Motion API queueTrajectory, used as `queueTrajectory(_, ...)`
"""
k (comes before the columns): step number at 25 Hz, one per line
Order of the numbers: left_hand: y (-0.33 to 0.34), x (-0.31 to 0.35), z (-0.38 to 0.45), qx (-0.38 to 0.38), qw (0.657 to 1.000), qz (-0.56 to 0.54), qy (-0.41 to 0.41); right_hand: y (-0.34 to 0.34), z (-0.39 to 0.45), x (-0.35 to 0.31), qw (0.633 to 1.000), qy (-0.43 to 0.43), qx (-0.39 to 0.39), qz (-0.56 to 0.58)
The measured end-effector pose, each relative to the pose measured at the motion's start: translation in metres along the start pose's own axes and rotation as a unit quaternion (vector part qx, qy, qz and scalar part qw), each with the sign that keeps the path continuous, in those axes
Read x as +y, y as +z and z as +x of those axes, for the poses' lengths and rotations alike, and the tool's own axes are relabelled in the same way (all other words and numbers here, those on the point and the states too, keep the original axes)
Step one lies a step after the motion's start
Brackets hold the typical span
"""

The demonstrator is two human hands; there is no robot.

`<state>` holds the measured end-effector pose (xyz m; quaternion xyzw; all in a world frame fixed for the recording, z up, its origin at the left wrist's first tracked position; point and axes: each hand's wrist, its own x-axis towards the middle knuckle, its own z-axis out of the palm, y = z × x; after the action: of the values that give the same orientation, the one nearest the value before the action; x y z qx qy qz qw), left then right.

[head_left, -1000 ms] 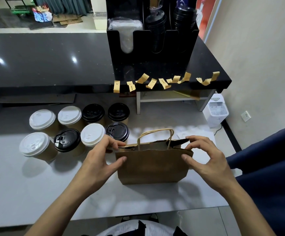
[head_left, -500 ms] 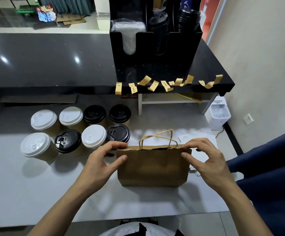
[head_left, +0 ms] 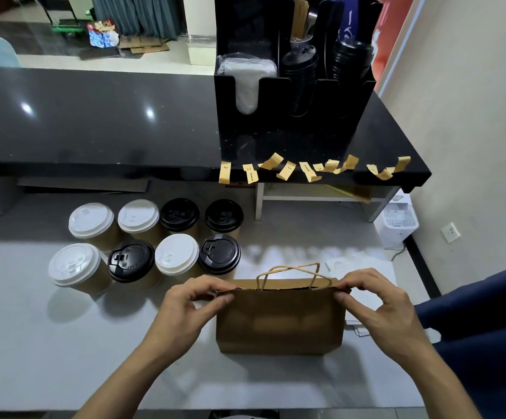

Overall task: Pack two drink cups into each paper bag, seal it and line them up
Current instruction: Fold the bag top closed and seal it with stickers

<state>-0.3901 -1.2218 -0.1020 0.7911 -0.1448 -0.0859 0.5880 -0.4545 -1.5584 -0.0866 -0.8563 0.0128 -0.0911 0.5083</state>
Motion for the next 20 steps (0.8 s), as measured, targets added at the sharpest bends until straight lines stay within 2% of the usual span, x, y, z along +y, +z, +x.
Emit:
queueTrajectory(3,0.000,-0.004,-0.003,0.002,0.990,-0.132,-0.055,0.003,0.004,-0.003,1.000,0.001,-0.012,0.008)
queueTrajectory(5,-0.002,-0.007,-0.005,0.010,0.986,-0.156,-0.063,0.007,0.008,-0.005,1.000,-0.001,-0.021,0.012)
queueTrajectory(13,-0.029,-0.019,-0.018,0.043,0.990,-0.127,-0.048,0.024,0.019,-0.025,0.997,-0.008,-0.072,0.019)
queueTrajectory(20,-0.049,-0.022,-0.033,0.073,0.994,-0.083,-0.025,0.048,0.033,-0.035,0.996,-0.019,-0.085,0.006)
